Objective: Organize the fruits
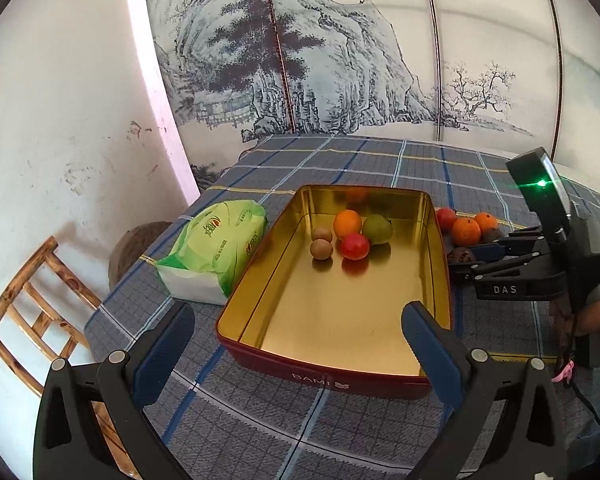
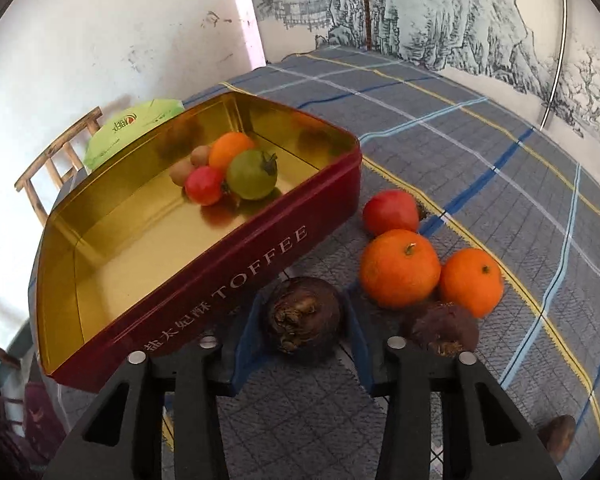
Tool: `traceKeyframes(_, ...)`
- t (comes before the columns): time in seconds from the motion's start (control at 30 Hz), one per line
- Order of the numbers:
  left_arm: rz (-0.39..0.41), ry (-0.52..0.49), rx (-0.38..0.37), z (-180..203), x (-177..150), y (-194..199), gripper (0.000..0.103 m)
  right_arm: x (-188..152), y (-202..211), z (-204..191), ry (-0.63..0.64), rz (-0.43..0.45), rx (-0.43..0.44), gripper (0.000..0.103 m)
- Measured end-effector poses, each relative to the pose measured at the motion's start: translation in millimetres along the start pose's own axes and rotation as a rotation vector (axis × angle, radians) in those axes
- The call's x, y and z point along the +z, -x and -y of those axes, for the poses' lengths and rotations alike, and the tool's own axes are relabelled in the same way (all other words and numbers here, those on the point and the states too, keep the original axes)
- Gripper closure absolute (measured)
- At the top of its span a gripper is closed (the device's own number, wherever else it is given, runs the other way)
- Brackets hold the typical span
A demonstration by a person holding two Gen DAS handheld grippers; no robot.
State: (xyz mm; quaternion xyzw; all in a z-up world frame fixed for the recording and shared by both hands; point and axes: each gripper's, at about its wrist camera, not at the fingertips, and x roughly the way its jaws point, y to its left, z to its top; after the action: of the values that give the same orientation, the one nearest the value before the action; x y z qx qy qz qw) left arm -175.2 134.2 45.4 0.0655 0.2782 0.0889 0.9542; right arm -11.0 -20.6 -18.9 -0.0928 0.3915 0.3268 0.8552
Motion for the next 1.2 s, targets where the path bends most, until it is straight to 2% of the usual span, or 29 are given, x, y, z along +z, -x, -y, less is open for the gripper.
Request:
traceKeyframes(0.13, -0.005, -0.012, 0.002, 3.5, -0.5, 0.6, 0.001, -8.4, 15.2, -3.6, -0.004, 0.022, -0.002, 0.061)
traceKeyframes(0.3, -0.006, -0.047, -0.011, 17.9, 1.2, 4.5, 0.001, -31.6, 69.1, 6.0, -0.051, 0.116, -0.016, 0.061)
traceKeyframes(0.43, -0.005, -0.077, -0.028, 34.1, 4.5, 7.9, 0.001, -53.7, 108.2, 34.0, -0.110, 0.171, -0.094, 0.061)
traceKeyframes(0.57, -0.008, -0.121, -0.053, 58.3, 9.9, 9.5, 0.001, -82.1, 135.0, 82.9, -0.201, 0.186, -0.227, 0.061)
traceKeyframes(0.73, -0.022, -0.178, -0.069, 87.9, 15.4, 5.3, 0.001, -115.1, 146.3, 137.5, -0.298, 0.164, -0.328, 0.061)
traceKeyframes(0.87, -0.052, -0.203, -0.102, 112.6, 21.6, -2.8, 0.001, -141.2, 152.6, 173.6, -0.390, 0.159, -0.341, 0.061)
traceKeyframes(0.97, -0.085, -0.205, -0.156, 128.6, 25.7, -10.2, 0.001, -154.0, 154.5, 192.4, -0.442, 0.156, -0.345, 0.061)
traceKeyframes(1.2, -0.112, -0.226, -0.270, 166.0, 36.2, -28.2, 0.001, -163.0, 155.1, 208.8, -0.503, 0.154, -0.326, 0.061)
